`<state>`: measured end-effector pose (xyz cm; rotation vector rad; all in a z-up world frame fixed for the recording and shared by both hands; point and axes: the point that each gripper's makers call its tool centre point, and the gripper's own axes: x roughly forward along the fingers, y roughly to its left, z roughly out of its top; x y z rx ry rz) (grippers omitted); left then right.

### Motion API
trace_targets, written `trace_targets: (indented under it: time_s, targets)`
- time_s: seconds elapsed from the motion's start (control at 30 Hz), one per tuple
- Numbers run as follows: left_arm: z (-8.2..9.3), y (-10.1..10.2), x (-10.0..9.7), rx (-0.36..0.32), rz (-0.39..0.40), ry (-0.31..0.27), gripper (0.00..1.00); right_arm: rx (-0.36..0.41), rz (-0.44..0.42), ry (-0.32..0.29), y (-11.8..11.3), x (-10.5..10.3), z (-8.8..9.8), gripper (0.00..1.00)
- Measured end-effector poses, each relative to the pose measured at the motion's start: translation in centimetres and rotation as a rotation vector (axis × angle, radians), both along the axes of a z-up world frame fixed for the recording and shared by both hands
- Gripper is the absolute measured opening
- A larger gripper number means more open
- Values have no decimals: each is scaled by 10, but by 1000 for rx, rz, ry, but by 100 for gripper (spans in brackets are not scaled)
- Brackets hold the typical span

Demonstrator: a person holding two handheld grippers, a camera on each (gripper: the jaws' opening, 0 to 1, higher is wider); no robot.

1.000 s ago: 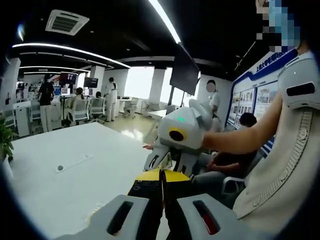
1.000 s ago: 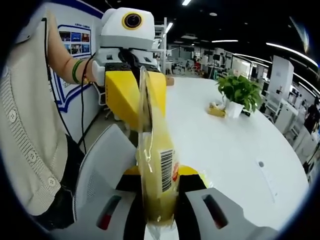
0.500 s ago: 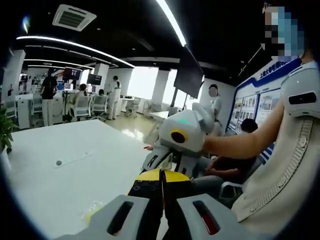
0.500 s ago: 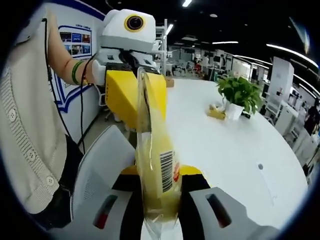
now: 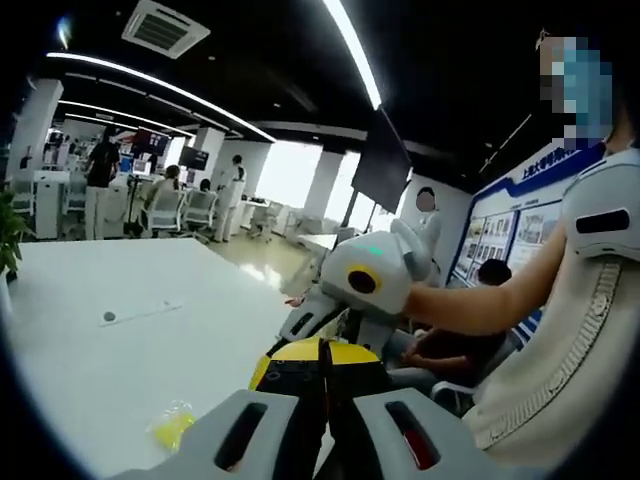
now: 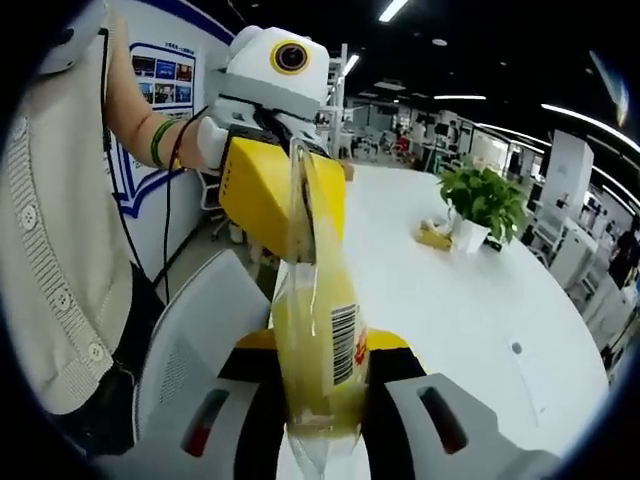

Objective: Compare the silicone blocks by pressing each to a similar depth, holding the contact briefly, and releasing to observe deformation and rebound differences across the visible hardness samples.

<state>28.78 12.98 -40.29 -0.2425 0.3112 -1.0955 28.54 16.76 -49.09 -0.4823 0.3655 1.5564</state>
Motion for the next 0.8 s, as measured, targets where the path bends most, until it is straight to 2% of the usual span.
trace_targets:
  time_s: [0.17,0.3,0.33,0.37,0.4,0.43,0.53,0.57,0.6,0.67,0.8]
  targets:
    - [-5,0,1,-2,9,18,0,-13,8,14,0,-3,-4,24]
    - [-14,-3,-2,-8,0,60,0,-10,5,19,-2,-4,-7,26]
    - [-15,-3,-1,-5,13,48,0,-6,-2,21,-2,-3,-6,27]
    - [-18,-5,-3,-2,-2,62,0,-2,2,25,-2,-4,-6,27]
    - [-19,-5,0,1,22,54,0,4,2,28,-2,-5,-5,27]
    - [-21,-7,-3,-2,0,69,0,3,-1,31,-3,-5,-6,28]
    - [-24,-9,-2,-5,7,81,0,11,-15,34,-7,-5,-6,32]
    - [-26,-8,1,5,32,68,0,33,-41,43,-9,-3,-3,34]
    - [-30,-11,-2,6,4,86,0,54,-56,51,-10,-2,0,36]
    - [-34,-14,-2,2,5,99,0,99,-116,42,-17,3,7,41]
    - [-49,-21,-1,8,4,125,0,128,-236,55,-46,6,5,45]
